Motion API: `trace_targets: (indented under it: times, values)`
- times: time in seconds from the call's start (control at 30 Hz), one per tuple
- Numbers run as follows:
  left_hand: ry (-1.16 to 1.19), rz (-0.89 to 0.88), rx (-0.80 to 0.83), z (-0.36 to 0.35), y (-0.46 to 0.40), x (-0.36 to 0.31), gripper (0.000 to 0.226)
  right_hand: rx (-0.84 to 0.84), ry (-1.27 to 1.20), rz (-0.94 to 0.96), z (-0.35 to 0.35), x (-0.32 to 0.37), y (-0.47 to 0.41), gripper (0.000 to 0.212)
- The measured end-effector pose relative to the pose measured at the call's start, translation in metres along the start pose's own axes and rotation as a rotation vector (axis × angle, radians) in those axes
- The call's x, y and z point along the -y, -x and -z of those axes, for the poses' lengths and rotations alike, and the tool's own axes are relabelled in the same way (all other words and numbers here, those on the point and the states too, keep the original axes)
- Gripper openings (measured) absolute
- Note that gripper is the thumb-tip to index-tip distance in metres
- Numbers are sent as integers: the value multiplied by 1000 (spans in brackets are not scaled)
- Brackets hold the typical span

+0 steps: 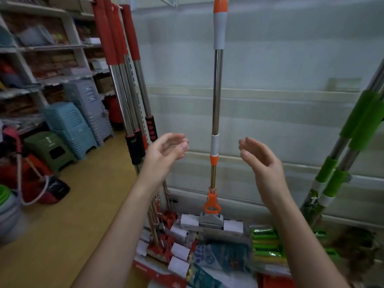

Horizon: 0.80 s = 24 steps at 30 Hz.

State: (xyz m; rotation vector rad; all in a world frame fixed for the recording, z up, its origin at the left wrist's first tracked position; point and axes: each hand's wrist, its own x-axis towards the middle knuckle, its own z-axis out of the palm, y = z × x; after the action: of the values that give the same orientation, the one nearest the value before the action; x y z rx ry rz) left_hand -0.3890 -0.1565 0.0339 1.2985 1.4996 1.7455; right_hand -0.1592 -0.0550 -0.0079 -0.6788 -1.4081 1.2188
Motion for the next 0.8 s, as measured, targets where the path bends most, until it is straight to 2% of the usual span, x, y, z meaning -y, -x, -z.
trace_targets:
  times: [0.2, 0.4, 0.57, 0.8]
  values:
    - [14, -1, -13, 31, -32, 16, 16, -56, 14, 4, -33, -6, -21, 42]
    - [23, -29, 64, 51, -63, 19, 23, -62, 65, 10, -73, -16, -45, 41]
    - [103, -46, 65, 79, -84, 36, 24, -90, 145, -1, -93, -23, -54, 40]
    - [129, 15, 182, 67, -104, 61, 18, -173, 167, -77, -112, -53, -54, 40]
